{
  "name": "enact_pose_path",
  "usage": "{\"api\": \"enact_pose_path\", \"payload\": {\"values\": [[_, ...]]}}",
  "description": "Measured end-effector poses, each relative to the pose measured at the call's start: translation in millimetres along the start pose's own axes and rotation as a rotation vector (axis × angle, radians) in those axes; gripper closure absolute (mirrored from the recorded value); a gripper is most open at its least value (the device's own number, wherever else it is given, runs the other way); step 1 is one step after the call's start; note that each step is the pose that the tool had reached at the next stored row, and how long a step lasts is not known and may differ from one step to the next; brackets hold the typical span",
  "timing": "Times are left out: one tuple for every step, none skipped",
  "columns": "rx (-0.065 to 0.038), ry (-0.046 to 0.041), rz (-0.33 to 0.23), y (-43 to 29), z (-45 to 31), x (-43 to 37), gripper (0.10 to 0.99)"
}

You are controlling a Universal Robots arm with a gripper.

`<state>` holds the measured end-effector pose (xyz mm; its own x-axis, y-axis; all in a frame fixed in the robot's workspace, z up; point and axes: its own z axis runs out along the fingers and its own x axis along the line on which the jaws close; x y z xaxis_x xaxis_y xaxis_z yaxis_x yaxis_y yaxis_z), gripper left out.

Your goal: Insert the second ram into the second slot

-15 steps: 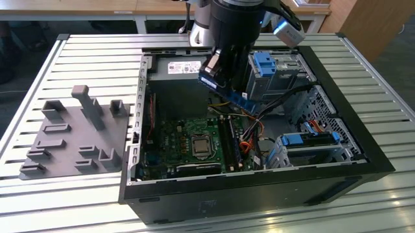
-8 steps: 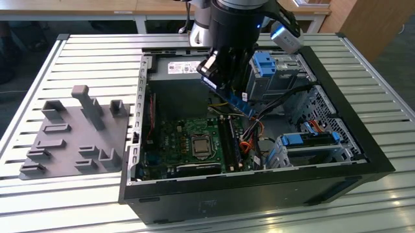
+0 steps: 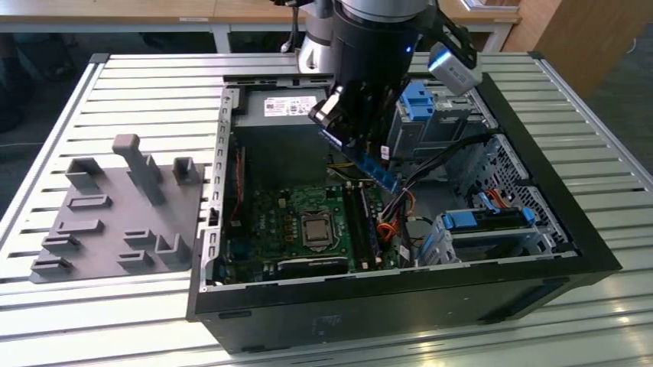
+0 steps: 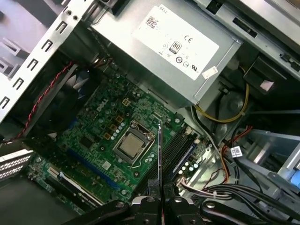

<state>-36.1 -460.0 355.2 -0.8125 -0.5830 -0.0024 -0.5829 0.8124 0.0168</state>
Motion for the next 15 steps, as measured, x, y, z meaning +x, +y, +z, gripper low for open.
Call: {"api": "enact_pose_path", "payload": {"values": [[0.000,-0.0001,0.002,-1.3,0.0,0.9,0.945],[0.000,0.0000,0.007,-1.7,0.1,1.3,0.945],[0.001,0.0001,0.019,-1.7,0.3,1.2,0.945],[0.002,0.0005,0.034,-1.7,0.5,1.2,0.945],[0.003,0.0010,0.050,-1.8,0.6,1.2,0.945],[0.004,0.0014,0.066,-1.8,0.8,1.2,0.945],[0.004,0.0017,0.083,-1.8,1.1,1.2,0.945],[0.005,0.0020,0.099,-1.8,1.3,1.3,0.945],[0.006,0.0022,0.116,-1.8,1.6,1.3,0.945],[0.007,0.0026,0.132,-1.8,1.8,1.3,0.945],[0.008,0.0028,0.148,-1.8,2.0,1.3,0.945],[0.009,0.0032,0.164,-1.8,2.3,1.3,0.945],[0.010,0.0035,0.180,-1.8,2.5,1.3,0.945],[0.010,0.0038,0.197,-1.8,2.7,1.3,0.945],[0.011,0.0042,0.214,-1.8,3.0,1.3,0.945]]}}
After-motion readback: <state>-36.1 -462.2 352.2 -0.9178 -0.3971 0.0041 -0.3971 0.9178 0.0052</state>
